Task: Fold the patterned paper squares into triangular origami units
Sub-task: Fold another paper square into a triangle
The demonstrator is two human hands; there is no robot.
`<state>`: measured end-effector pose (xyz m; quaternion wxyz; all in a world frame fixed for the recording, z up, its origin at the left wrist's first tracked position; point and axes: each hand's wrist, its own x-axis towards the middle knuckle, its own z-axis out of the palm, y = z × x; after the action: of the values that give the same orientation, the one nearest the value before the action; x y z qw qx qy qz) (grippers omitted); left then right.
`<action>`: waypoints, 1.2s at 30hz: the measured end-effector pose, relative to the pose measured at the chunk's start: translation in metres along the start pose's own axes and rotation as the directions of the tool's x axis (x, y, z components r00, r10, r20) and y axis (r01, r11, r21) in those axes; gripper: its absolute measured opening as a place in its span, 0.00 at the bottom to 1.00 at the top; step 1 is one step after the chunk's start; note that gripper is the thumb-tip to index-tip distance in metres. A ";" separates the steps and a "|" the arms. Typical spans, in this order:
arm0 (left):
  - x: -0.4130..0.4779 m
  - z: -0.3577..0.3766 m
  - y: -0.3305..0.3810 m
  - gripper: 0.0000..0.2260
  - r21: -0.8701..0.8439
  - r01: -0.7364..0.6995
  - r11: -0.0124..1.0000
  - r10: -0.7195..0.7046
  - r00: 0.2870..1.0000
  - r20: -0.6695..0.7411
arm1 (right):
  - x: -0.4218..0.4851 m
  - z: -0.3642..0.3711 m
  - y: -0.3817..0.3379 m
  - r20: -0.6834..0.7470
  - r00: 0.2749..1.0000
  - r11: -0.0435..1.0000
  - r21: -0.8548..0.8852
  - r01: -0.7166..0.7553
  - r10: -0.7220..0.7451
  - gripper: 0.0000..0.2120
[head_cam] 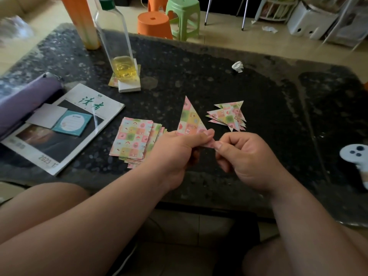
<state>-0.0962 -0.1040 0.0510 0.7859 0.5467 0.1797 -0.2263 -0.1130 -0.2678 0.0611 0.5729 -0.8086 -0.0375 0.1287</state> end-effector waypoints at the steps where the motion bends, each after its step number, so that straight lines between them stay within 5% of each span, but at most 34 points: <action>1: 0.000 0.000 0.000 0.11 -0.012 0.004 1.000 -0.003 1.000 0.007 | 0.000 0.001 -0.001 -0.010 1.000 0.999 0.028 -0.016 0.017 0.17; 5: 0.001 -0.002 0.001 0.10 -0.016 -0.034 0.999 0.035 0.998 0.048 | 0.001 0.007 -0.002 -0.049 0.994 0.979 0.183 -0.088 0.098 0.13; 10: -0.001 -0.004 0.006 0.02 -0.010 -0.037 0.999 0.038 0.998 0.045 | 0.001 0.004 -0.001 -0.055 0.998 0.997 0.063 -0.033 0.037 0.13; 15: 0.001 -0.012 0.017 0.14 0.108 -0.048 0.993 0.041 0.997 0.068 | 0.002 -0.004 -0.004 -0.029 0.999 0.998 0.055 -0.029 0.031 0.14; 20: 0.002 -0.011 0.020 0.07 0.158 -0.052 0.986 0.046 0.998 0.042 | 0.000 -0.010 -0.008 0.005 0.999 0.998 0.059 -0.037 0.036 0.16; 26: 0.000 -0.010 0.020 0.13 0.125 -0.074 0.989 0.069 0.997 0.040 | 0.002 -0.001 -0.009 -0.004 0.993 0.982 0.149 -0.117 0.119 0.17; 31: 0.003 -0.012 0.019 0.19 0.221 -0.186 0.957 0.185 0.982 0.024 | 0.001 0.007 -0.009 0.005 0.998 0.990 0.123 -0.064 0.064 0.14; 36: 0.005 -0.016 0.024 0.14 0.288 -0.289 0.913 0.307 0.951 -0.018 | 0.002 0.003 -0.010 0.019 1.000 0.994 0.113 0.010 -0.012 0.13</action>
<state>-0.0793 -0.0819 0.0619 0.7194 0.6806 0.0847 -0.1098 -0.1112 -0.2609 0.0691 0.6181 -0.7734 -0.0402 0.1352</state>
